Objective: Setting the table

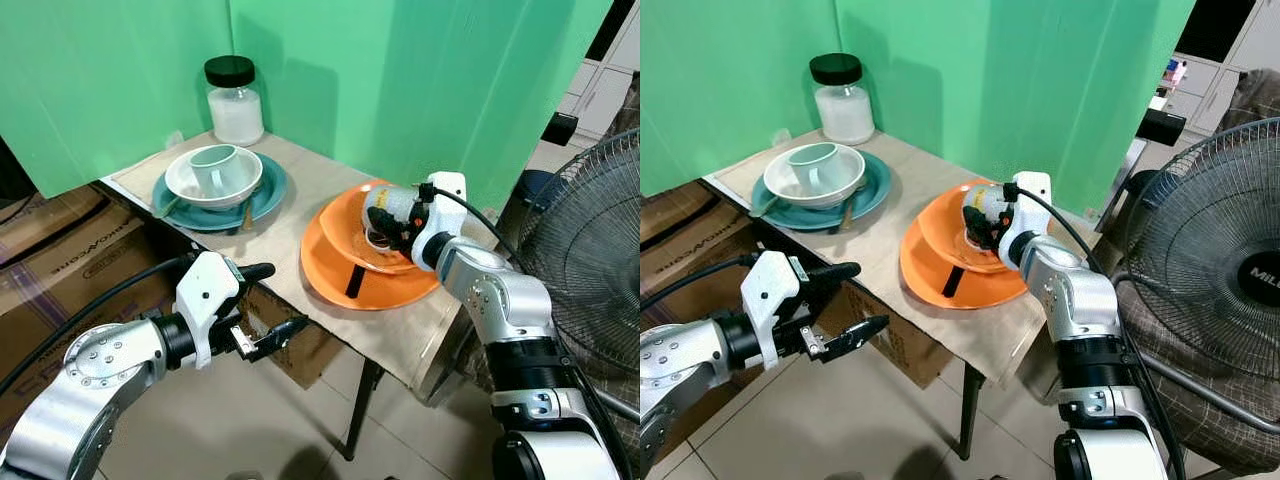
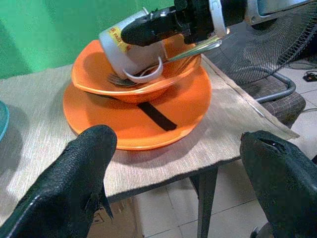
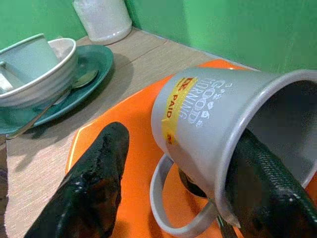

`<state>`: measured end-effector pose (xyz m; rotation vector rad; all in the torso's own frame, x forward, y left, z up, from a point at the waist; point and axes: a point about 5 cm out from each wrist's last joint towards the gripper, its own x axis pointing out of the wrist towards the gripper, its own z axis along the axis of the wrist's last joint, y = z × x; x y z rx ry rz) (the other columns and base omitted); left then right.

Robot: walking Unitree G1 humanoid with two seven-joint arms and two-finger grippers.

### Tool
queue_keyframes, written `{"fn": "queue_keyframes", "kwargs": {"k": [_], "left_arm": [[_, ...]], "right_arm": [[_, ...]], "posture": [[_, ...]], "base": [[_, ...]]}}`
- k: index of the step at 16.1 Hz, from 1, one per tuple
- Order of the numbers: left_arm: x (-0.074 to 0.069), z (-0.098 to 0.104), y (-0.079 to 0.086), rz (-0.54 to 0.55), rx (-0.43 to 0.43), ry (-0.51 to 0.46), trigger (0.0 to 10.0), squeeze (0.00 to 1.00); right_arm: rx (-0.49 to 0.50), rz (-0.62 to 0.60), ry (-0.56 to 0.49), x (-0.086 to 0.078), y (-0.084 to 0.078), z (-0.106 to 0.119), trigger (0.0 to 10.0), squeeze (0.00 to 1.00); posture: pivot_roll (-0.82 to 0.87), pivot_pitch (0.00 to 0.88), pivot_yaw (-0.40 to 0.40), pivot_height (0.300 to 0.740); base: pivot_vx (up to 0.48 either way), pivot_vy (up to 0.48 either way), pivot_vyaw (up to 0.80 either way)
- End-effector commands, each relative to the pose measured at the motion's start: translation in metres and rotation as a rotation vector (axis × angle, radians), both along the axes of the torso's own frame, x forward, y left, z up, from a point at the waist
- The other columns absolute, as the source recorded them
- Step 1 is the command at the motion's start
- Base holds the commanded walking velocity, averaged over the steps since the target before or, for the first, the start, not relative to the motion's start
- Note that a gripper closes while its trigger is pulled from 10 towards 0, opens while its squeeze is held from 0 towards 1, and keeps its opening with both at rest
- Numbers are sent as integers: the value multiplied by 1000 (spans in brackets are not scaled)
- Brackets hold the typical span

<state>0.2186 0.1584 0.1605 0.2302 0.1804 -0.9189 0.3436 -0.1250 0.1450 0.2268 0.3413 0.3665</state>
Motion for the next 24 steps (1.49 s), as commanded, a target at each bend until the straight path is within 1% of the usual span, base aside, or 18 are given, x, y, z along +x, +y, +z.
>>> {"fn": "queue_keyframes", "kwargs": {"k": [1,13,19,21,22,23,24], "left_arm": [[-2,2,0,-16,7,-1,10000,0],[1,3,4,-26,21,-12,10000,0],[3,4,6,-15,28,-27,10000,0],[4,6,7,-8,28,-35,10000,0],[7,9,9,2,28,-49,10000,0],[8,11,10,4,25,-53,10000,0],[11,18,11,18,5,-76,10000,0]], "right_arm": [[6,-6,-25,4,-3,8,0,0],[11,15,-26,2,-2,5,0,0],[19,19,-50,5,-1,10,0,0],[28,18,-75,6,-2,16,0,0],[46,20,-115,6,-2,26,0,0],[55,20,-130,6,-3,30,0,0],[60,40,-201,2,-5,47,0,0]], "posture": [[218,0,-9,740],[218,0,1,740],[226,0,-2,740],[227,0,-1,740],[227,0,-2,740],[227,0,-1,740],[228,0,-2,740]], "base": [[0,0,0],[0,0,0],[0,0,0],[0,0,0],[0,0,0],[0,0,0],[0,0,0]]}}
